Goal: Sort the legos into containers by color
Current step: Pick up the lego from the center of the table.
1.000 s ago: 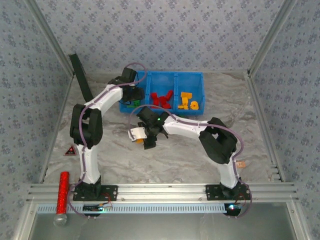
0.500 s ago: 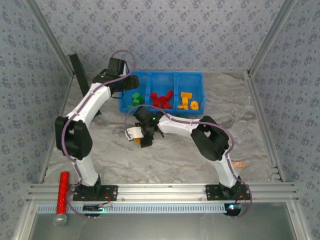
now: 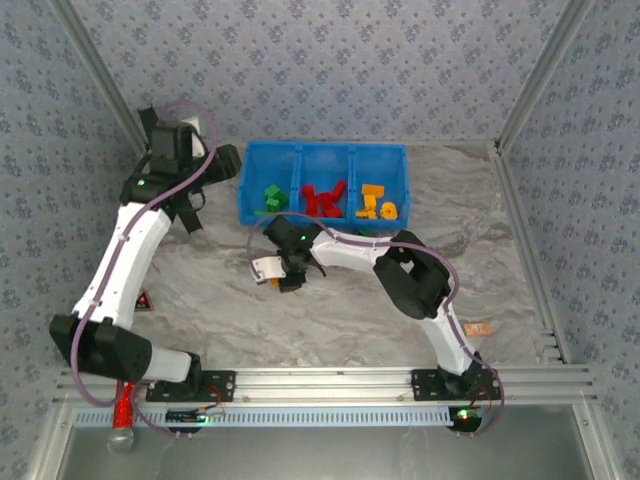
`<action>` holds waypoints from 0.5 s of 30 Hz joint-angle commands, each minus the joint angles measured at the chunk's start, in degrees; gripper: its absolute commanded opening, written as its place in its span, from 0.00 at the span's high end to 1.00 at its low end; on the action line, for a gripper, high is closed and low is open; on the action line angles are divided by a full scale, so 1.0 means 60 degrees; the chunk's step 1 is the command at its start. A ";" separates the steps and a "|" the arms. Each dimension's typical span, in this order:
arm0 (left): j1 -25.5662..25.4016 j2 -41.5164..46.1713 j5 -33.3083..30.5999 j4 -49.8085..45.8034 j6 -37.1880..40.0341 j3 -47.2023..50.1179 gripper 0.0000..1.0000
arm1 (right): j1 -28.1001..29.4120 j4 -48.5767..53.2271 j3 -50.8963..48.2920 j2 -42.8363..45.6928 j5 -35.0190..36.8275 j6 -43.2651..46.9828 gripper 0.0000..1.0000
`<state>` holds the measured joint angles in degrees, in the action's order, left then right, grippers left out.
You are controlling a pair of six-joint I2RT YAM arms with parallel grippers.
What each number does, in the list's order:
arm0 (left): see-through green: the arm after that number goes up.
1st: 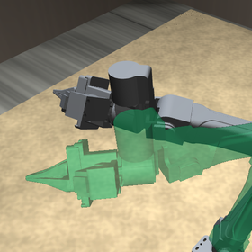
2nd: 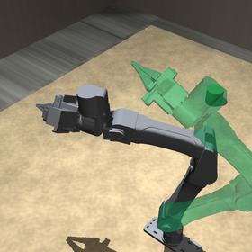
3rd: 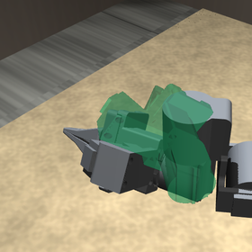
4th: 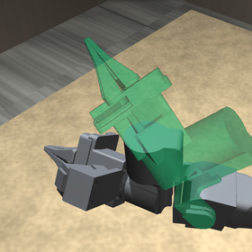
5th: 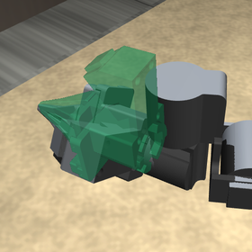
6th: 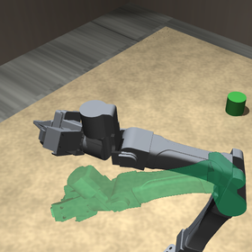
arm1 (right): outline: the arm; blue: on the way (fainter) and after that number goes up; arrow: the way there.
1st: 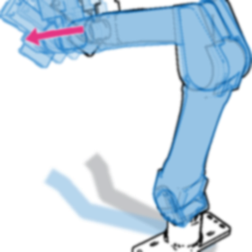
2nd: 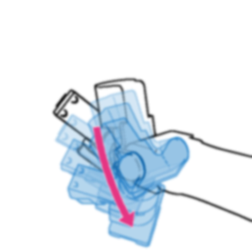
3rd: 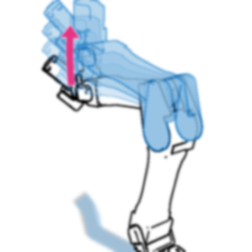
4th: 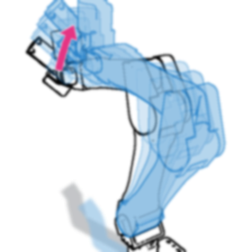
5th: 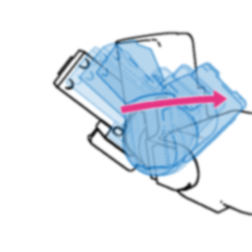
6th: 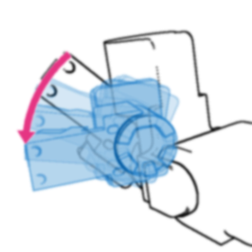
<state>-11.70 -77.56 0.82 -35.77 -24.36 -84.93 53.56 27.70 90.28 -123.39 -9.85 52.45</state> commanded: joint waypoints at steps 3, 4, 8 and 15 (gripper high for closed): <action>0.0262 0.0834 0.0112 -0.0469 0.0370 0.0634 0.22 | -0.0049 0.0340 0.0268 -0.0201 0.0136 -0.0394 0.69; 0.0302 0.0948 0.0112 -0.0694 0.0375 0.0714 0.22 | -0.0074 0.0360 0.0261 -0.0145 0.0147 -0.0437 0.71; 0.0436 0.1362 0.0113 -0.0948 0.0463 0.1027 0.22 | -0.0222 0.0521 0.0250 0.0410 0.0137 -0.0804 0.75; 0.0466 0.2005 0.0082 -0.1484 0.0705 0.1536 0.22 | -0.1389 0.0359 -0.0139 0.2467 -0.0073 -0.2119 0.78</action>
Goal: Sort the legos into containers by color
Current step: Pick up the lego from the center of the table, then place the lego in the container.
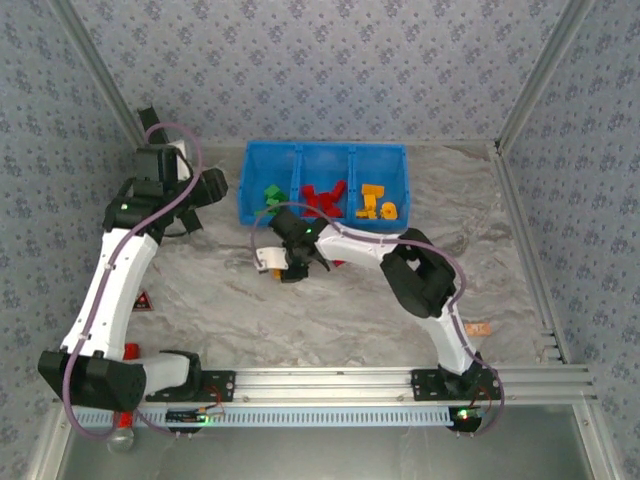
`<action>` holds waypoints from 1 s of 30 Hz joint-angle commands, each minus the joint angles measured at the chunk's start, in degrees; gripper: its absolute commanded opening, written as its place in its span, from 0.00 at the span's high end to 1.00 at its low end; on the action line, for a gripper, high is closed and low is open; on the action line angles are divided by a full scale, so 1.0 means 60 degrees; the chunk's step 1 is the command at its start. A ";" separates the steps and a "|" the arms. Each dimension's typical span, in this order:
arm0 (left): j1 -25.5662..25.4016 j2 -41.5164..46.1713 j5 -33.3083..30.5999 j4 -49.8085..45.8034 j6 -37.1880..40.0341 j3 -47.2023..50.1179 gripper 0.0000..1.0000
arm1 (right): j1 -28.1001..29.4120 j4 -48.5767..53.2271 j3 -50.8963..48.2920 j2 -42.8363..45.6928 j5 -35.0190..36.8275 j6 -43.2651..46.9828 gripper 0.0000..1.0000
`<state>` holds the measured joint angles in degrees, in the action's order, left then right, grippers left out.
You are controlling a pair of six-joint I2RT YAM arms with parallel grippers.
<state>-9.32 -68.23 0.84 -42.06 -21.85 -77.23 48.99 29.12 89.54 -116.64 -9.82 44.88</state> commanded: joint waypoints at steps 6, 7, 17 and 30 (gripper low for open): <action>0.0058 0.1074 0.0306 -0.0755 0.0360 0.1128 0.22 | -0.2392 -0.0154 -0.0289 0.2633 0.0246 -0.1828 0.78; 0.0038 0.1142 0.0340 -0.0791 0.0360 0.1251 0.22 | -0.2704 -0.0188 -0.0289 0.2713 0.0317 -0.2040 0.78; -0.1594 0.1571 0.0066 -0.0541 -0.0036 0.2657 0.23 | -0.4874 -0.0203 0.0166 0.1937 0.1277 -0.4321 0.78; -0.3969 0.0668 -0.0710 0.0419 -0.0856 0.3512 0.24 | -0.5363 0.0177 0.0846 0.0195 0.1769 -0.5171 0.71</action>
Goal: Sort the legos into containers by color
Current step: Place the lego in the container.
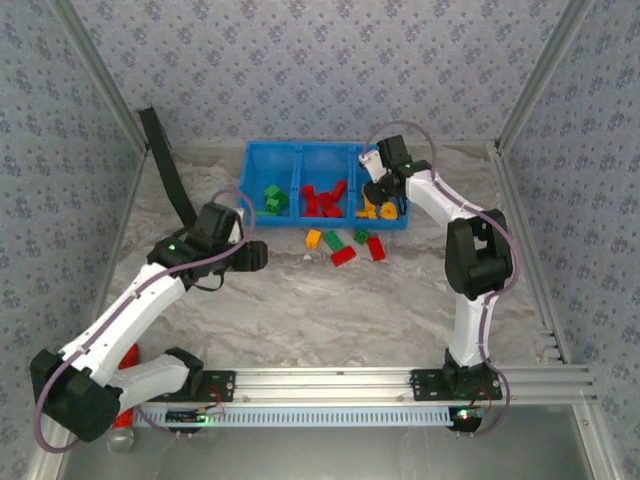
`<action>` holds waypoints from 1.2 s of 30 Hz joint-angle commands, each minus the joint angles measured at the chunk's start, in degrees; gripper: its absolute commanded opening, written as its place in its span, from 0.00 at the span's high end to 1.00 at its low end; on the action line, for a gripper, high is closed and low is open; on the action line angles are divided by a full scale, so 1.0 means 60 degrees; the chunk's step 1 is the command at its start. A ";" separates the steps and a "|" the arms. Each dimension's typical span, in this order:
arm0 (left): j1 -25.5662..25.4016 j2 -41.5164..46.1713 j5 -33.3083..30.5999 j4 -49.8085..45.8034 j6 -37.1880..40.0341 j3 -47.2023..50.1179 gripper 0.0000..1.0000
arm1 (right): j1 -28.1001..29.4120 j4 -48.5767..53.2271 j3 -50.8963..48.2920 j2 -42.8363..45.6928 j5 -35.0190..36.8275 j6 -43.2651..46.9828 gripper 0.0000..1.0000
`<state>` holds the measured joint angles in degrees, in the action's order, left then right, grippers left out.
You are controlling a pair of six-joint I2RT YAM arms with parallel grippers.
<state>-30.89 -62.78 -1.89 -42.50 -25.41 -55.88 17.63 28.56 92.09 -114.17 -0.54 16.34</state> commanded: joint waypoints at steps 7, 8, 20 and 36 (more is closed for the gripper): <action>-0.1953 -0.1819 -0.0686 0.1268 0.0688 -0.0515 0.24 | -0.0218 0.0399 0.0402 -0.0356 0.0047 -0.0626 0.57; -0.2078 -0.2109 -0.0696 0.1403 0.0916 -0.0619 0.24 | -0.0212 0.0398 0.0357 -0.0326 0.0019 -0.0629 0.55; -0.2476 -0.5277 0.0076 0.2867 0.3209 -0.2461 0.25 | -0.0291 0.0310 -0.0144 0.0078 -0.0031 -0.0643 0.45; -0.3141 -0.8030 0.0579 0.3363 0.3414 -0.3702 0.28 | -0.0395 0.0460 -0.0975 0.1926 -0.0327 -0.0913 0.35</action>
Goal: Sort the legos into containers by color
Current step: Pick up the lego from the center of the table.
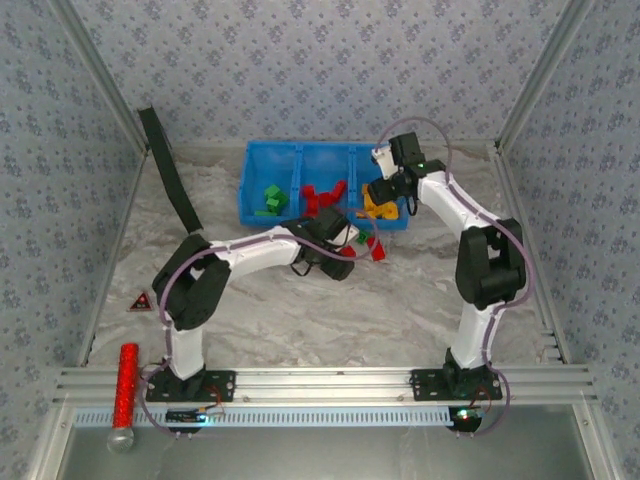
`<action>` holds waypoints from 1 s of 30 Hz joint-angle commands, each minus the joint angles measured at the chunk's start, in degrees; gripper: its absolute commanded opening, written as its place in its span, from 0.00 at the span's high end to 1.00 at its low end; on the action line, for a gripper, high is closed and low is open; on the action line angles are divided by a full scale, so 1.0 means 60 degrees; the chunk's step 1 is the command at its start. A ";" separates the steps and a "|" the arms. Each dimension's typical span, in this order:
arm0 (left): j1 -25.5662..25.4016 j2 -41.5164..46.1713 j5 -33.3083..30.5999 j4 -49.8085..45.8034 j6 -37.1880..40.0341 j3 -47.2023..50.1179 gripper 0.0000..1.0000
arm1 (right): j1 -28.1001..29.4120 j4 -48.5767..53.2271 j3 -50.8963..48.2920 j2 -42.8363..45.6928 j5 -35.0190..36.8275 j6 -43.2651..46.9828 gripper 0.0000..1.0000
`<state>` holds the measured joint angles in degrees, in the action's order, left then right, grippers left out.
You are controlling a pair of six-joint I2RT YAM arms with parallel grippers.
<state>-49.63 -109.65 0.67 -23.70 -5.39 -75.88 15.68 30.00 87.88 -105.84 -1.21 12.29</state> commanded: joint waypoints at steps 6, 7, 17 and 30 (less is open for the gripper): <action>-0.0032 -0.0784 0.0080 0.0304 0.0193 -0.0723 0.28 | -0.0079 -0.0117 -0.0897 0.1025 -0.0649 -0.0535 0.35; -0.0031 -0.0864 0.0044 0.0318 0.0198 -0.0784 0.28 | -0.0079 -0.0109 -0.0938 0.1054 -0.0649 -0.0589 0.35; -0.0035 -0.1512 0.0032 0.0205 0.0224 -0.1177 0.29 | 0.0024 -0.0484 -0.1627 0.1305 -0.0708 -0.1001 0.34; -0.0063 -0.1981 0.0105 -0.0155 -0.0396 -0.1078 0.67 | 0.0064 -0.0470 -0.1617 0.1268 -0.0746 -0.1176 0.34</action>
<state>-49.12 -118.67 -1.54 -22.57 -6.42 -82.02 15.77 26.72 77.65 -99.96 -4.80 6.39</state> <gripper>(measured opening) 0.342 0.658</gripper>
